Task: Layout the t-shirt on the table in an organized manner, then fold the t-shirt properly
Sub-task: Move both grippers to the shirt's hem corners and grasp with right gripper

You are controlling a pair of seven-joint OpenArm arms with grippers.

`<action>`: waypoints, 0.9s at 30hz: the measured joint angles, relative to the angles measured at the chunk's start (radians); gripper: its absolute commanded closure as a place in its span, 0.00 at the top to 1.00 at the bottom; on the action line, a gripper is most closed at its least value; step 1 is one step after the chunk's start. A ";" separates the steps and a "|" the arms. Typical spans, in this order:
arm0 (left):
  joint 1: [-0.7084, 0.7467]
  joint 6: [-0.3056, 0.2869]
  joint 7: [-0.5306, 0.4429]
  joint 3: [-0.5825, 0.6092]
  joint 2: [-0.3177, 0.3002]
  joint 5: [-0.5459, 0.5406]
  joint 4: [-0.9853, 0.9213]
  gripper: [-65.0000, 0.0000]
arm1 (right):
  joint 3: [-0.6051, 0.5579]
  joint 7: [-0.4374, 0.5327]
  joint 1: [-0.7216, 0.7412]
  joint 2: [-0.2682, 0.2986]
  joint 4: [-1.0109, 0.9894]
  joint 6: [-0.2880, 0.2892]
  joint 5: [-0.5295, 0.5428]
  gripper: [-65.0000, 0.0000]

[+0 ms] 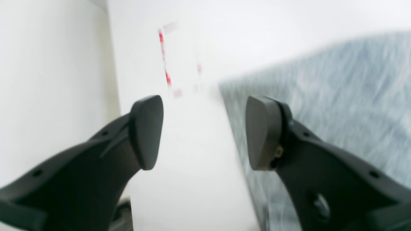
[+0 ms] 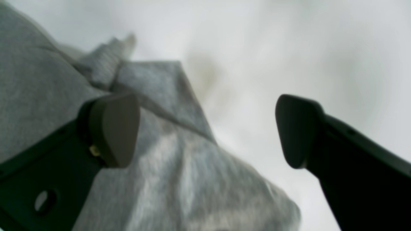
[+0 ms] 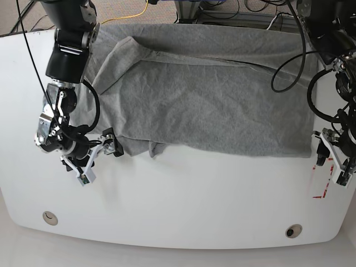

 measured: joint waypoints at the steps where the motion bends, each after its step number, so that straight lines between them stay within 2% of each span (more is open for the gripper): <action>1: -0.010 0.000 -0.005 0.009 0.003 -0.005 -0.008 0.58 | -0.011 0.013 0.014 -0.003 -0.028 -0.001 -0.015 1.00; 7: -0.031 -0.002 0.005 0.031 0.005 -0.001 -0.024 0.58 | -0.105 0.132 0.098 -0.002 -0.242 -0.002 -0.041 1.00; 13: -0.038 -0.002 0.003 0.038 0.005 0.000 -0.027 0.58 | -0.109 0.222 0.127 -0.001 -0.396 -0.005 -0.044 1.00; 19: -0.032 -0.003 0.003 0.038 0.005 -0.004 -0.027 0.58 | -0.113 0.271 0.120 0.003 -0.462 -0.003 -0.036 1.00; 22: -0.031 -0.002 0.004 0.034 0.003 0.001 -0.028 0.58 | -0.171 0.271 0.127 0.006 -0.463 -0.005 -0.039 1.00; 27: -0.032 -0.002 0.003 0.034 0.003 -0.003 -0.030 0.58 | -0.216 0.277 0.129 -0.028 -0.459 -0.008 -0.037 1.00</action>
